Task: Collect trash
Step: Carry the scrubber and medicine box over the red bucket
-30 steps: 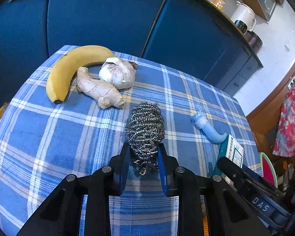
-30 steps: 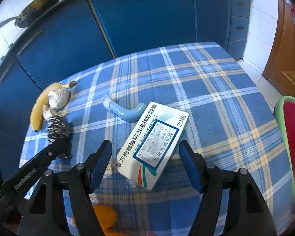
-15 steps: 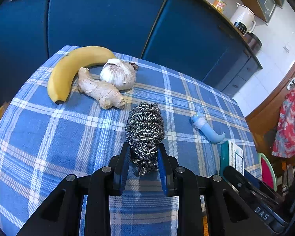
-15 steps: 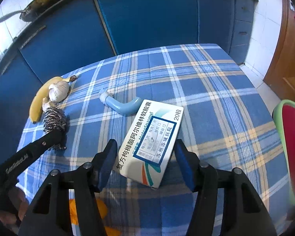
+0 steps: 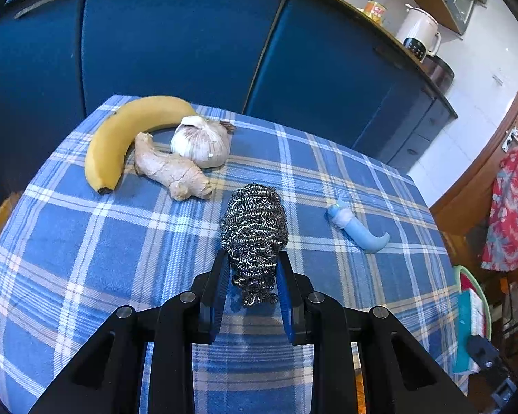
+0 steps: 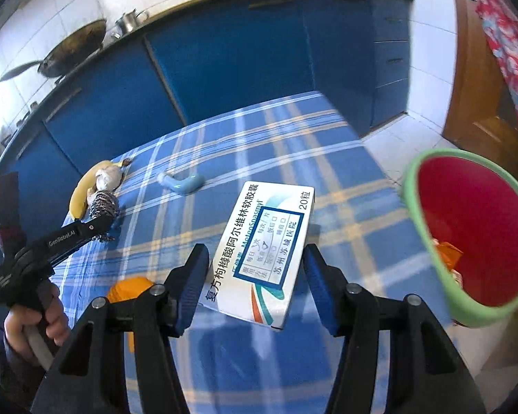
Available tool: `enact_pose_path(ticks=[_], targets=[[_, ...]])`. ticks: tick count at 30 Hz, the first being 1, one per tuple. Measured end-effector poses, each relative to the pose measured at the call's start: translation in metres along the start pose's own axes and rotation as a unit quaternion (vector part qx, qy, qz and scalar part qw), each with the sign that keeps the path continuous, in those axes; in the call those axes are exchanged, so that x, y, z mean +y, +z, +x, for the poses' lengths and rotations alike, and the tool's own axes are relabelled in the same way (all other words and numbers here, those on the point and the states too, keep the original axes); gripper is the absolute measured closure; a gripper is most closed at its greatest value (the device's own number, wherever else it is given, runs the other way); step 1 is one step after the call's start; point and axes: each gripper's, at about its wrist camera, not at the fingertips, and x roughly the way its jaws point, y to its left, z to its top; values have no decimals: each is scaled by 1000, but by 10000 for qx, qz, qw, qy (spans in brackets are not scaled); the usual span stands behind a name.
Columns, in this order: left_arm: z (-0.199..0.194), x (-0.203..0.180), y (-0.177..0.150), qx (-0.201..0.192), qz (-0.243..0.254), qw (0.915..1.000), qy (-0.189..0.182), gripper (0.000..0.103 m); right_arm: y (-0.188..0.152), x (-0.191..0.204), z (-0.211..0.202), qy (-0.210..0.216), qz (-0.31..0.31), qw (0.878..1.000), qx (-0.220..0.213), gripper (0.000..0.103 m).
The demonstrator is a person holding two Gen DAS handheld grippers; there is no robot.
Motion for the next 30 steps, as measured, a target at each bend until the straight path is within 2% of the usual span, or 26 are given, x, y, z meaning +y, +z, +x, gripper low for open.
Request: enact_pose_path(ticks=[8, 16, 24, 30], targets=[[-17, -22, -3, -152, 324, 9990, -280, 76, -14, -43, -44, -205, 392, 9986, -288, 45], [-51, -53, -9, -365, 697, 9959, -441, 76, -20, -77, -70, -287, 688, 9958, -537, 45], [-80, -96, -27, -368, 1164, 9893, -797, 76, -24, -109, -89, -298, 1018, 9911, -807, 45], [-88, -131, -43, -248, 1414, 9840, -1053, 76, -28, -141, -96, -369, 1332, 9862, -910, 45]])
